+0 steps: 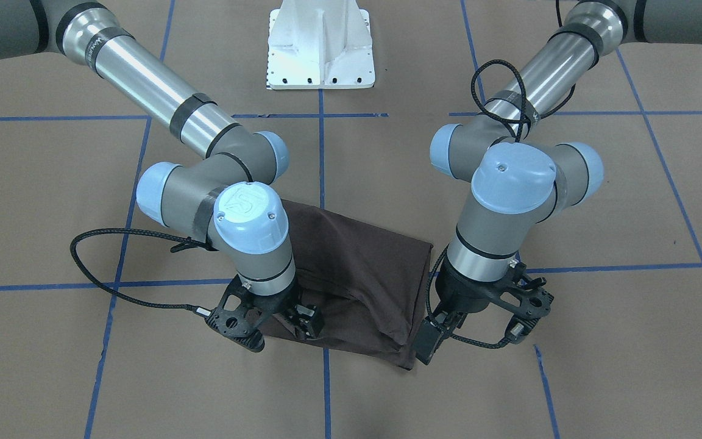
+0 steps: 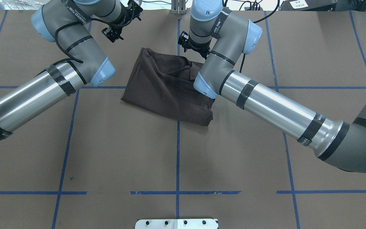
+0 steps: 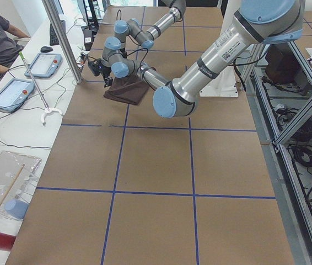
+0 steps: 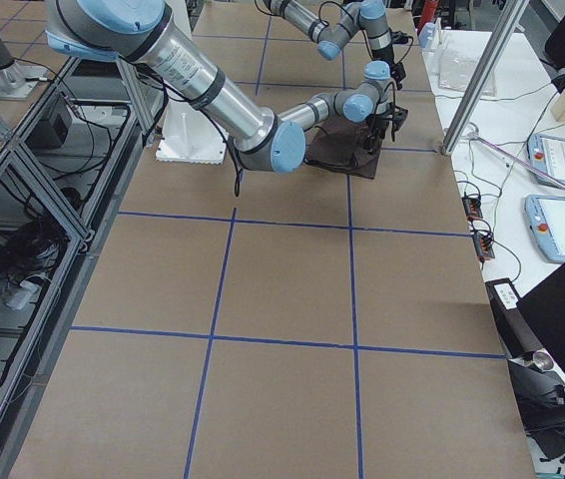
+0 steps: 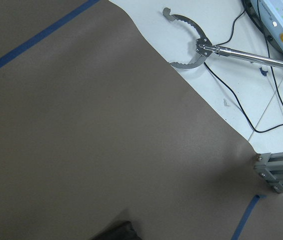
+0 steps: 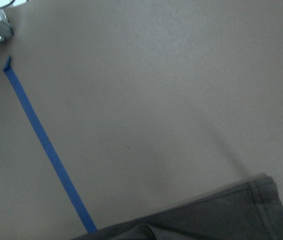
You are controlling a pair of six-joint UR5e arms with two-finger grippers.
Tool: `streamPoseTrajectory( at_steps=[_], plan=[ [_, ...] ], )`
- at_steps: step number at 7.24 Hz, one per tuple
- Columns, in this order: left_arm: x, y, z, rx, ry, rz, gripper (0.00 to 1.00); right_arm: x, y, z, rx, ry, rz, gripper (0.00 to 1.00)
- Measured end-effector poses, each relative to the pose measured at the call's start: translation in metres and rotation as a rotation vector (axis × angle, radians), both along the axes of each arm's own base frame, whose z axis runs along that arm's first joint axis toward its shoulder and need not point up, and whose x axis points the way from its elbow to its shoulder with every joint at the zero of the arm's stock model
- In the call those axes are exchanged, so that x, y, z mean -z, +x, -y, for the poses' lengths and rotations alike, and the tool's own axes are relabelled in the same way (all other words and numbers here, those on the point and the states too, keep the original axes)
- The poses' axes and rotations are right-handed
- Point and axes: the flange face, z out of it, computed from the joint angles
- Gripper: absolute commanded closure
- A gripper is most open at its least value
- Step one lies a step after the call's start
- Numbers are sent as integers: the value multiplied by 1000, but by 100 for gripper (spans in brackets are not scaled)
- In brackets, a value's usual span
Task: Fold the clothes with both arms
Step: 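Release the hem and raise the left gripper away while the right gripper holds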
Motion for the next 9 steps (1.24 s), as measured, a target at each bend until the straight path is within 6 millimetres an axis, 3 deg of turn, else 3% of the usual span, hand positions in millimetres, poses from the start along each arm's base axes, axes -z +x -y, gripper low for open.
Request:
streamPoseTrajectory(
  at_steps=[3, 4, 7, 9],
  plan=[
    [-2, -2, -2, -26, -6, -8, 0, -4, -18, -22, 156, 49, -117, 0],
    [-10, -12, -4, -51, -1, -4, 0, -8, -21, -23, 188, 63, -134, 0],
    [-63, -100, -20, -122, 74, 42, 0, -17, -30, -28, 245, 88, -158, 0],
    [-68, -127, -22, -144, 97, 79, 0, -22, -38, -33, 268, 91, -167, 0]
  ],
)
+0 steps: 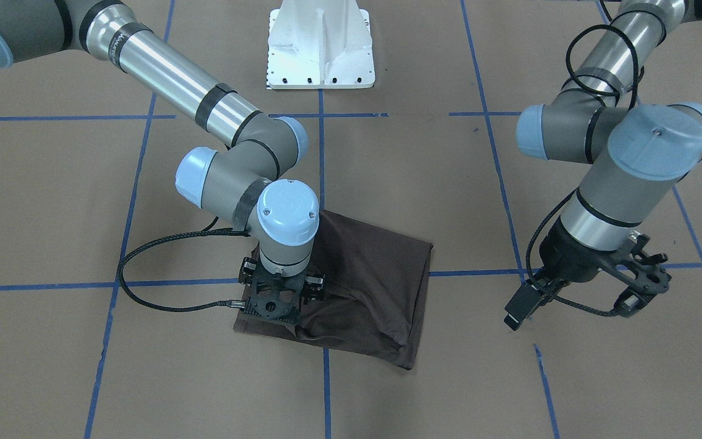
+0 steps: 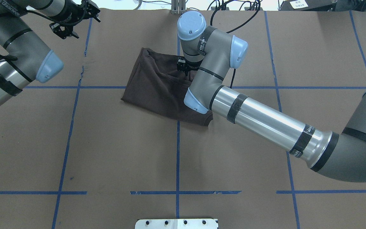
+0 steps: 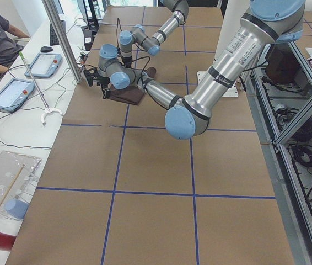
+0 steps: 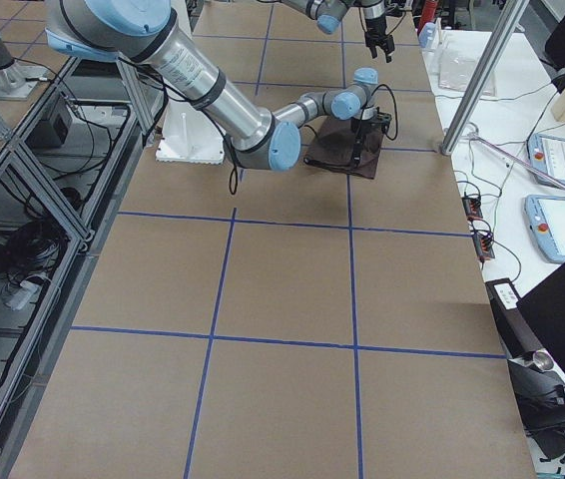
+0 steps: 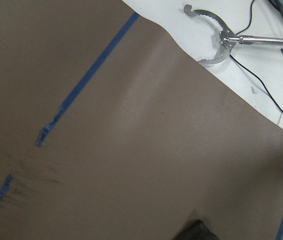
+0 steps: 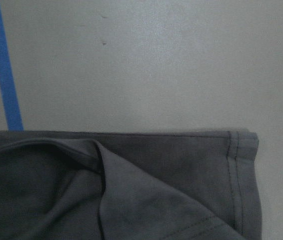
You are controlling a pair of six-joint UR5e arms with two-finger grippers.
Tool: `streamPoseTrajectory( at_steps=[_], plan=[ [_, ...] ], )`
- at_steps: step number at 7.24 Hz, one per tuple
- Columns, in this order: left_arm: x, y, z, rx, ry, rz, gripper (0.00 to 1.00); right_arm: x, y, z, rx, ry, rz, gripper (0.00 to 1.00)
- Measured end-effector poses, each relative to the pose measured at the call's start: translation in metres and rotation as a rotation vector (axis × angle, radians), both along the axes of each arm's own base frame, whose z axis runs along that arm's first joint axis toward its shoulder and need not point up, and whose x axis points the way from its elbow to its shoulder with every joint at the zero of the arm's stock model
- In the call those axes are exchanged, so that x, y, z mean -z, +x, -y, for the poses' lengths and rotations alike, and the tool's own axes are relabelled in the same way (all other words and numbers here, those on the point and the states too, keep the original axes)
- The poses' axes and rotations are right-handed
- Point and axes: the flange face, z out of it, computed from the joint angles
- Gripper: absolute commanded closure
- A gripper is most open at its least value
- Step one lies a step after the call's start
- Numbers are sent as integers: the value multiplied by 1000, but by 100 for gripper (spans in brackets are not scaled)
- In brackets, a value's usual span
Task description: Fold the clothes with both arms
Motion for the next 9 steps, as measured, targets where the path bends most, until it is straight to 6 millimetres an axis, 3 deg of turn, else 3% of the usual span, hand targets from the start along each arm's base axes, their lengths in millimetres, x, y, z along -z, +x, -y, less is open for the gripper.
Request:
streamPoseTrajectory(
  at_steps=[3, 6, 9],
  plan=[
    [6, -5, -2, -6, 13, 1, 0, -10, -4, -3, 36, 7, -41, 0],
    [8, -6, -4, -4, 12, -4, 0, -17, 15, 13, 70, 27, -111, 0],
    [16, -8, -6, -2, 22, -14, 0, -40, 63, 48, 100, 57, -194, 0]
  ],
)
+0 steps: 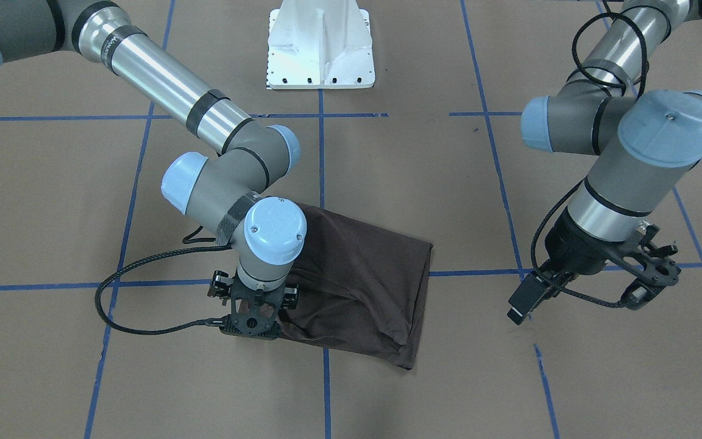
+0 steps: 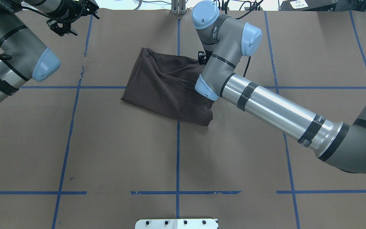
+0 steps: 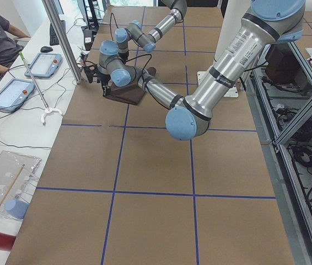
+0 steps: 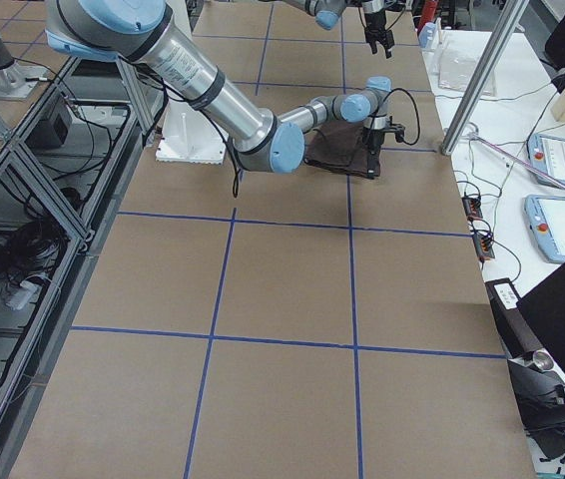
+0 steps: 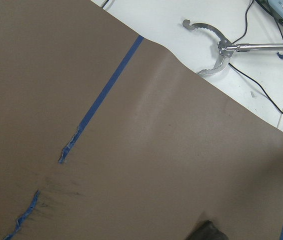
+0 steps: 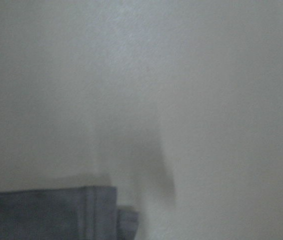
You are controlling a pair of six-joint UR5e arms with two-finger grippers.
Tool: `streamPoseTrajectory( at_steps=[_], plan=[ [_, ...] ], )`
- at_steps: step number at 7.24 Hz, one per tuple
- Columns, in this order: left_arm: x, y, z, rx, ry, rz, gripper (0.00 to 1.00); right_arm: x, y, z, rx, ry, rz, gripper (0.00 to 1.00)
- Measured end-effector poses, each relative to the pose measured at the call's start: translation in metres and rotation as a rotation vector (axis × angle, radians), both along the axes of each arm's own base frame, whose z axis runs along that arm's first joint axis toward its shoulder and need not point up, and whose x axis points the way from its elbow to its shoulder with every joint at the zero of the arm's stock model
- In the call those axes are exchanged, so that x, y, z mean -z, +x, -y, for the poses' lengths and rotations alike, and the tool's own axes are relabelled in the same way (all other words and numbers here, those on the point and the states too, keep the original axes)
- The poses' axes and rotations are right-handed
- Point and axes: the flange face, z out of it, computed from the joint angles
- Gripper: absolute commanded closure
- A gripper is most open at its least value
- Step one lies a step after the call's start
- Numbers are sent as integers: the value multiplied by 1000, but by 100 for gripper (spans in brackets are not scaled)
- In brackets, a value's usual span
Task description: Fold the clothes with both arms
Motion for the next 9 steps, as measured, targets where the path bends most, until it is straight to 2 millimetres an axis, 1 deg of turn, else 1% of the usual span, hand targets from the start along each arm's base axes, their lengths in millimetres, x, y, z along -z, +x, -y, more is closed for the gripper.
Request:
streamPoseTrajectory(
  at_steps=[1, 2, 3, 5, 6, 7, 8, 9],
  plan=[
    [1, 0, -1, -1, 2, -2, 0, 4, 16, 11, 2, 15, -6, 0],
    [2, 0, -2, -2, 4, -3, 0, 14, 23, 12, 4, 30, 15, 0],
    [3, 0, -3, -2, 8, -4, 0, 24, 23, 1, 11, 37, 65, 0],
    [5, -1, -4, -3, 14, -6, 0, 33, 6, -29, 12, 45, 209, 1],
    [6, -1, -4, -3, 14, -6, 0, 33, 3, -40, 12, 46, 269, 5],
    [6, -1, -4, -4, 15, -7, 0, 30, 2, -51, 21, 45, 304, 11],
    [7, -1, -4, -4, 15, -7, 0, 25, -3, -61, 35, 41, 317, 15],
    [7, -1, -4, -4, 15, -7, 0, 21, -8, -69, 47, 38, 321, 26]
  ],
)
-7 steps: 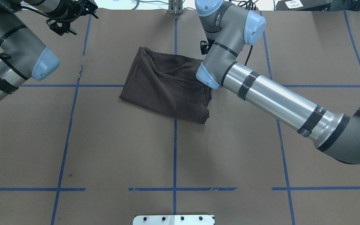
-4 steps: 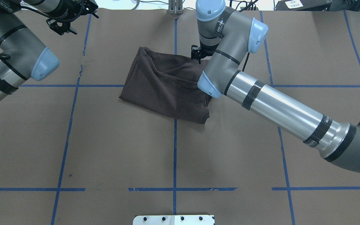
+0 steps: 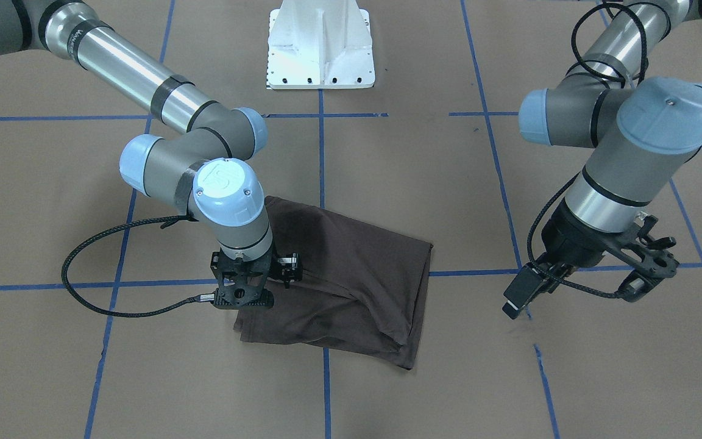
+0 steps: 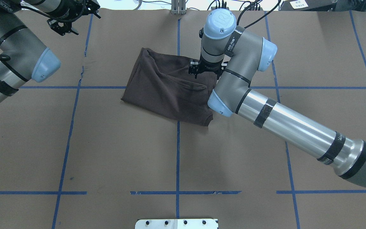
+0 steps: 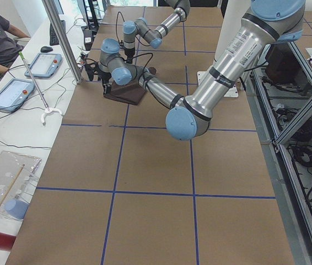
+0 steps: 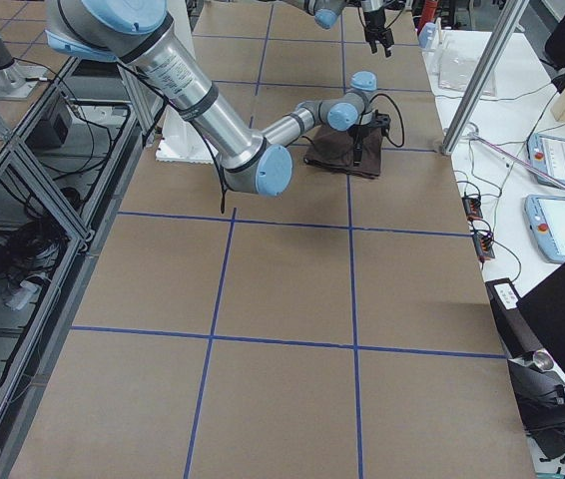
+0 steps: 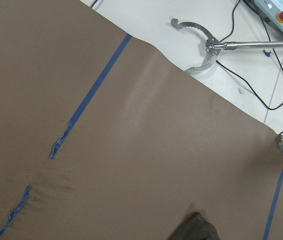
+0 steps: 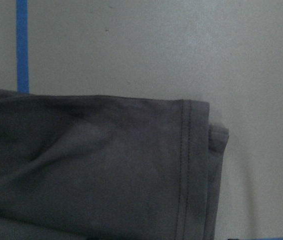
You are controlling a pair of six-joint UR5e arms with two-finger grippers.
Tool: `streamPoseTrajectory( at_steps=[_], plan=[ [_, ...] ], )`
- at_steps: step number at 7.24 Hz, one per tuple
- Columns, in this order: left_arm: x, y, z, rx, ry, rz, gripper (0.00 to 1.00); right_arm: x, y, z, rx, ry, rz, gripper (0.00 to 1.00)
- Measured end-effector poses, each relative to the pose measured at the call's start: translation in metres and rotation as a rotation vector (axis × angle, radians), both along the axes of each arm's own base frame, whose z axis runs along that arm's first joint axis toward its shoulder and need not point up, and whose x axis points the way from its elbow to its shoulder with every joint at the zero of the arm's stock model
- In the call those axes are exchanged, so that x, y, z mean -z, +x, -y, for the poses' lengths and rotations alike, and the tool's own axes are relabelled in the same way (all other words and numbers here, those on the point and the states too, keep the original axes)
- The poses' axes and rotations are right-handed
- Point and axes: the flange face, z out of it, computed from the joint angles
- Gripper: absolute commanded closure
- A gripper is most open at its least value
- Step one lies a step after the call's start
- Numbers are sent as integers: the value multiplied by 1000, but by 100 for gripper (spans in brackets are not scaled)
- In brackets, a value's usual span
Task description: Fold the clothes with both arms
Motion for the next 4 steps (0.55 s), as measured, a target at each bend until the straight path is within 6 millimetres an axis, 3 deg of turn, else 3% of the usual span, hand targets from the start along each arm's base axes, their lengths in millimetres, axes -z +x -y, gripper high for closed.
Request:
streamPoseTrajectory(
  at_steps=[1, 2, 4],
  plan=[
    [0, 0, 0, 0, -1, 0, 0, -4, -6, -7, 11, -2, -1, 44],
    [-1, 0, 0, -1, -2, 0, 0, -6, -11, -12, 20, -4, -2, 56],
    [-2, 0, 0, -1, -4, 1, 0, -7, -16, -17, 33, -2, -3, 56]
  ],
)
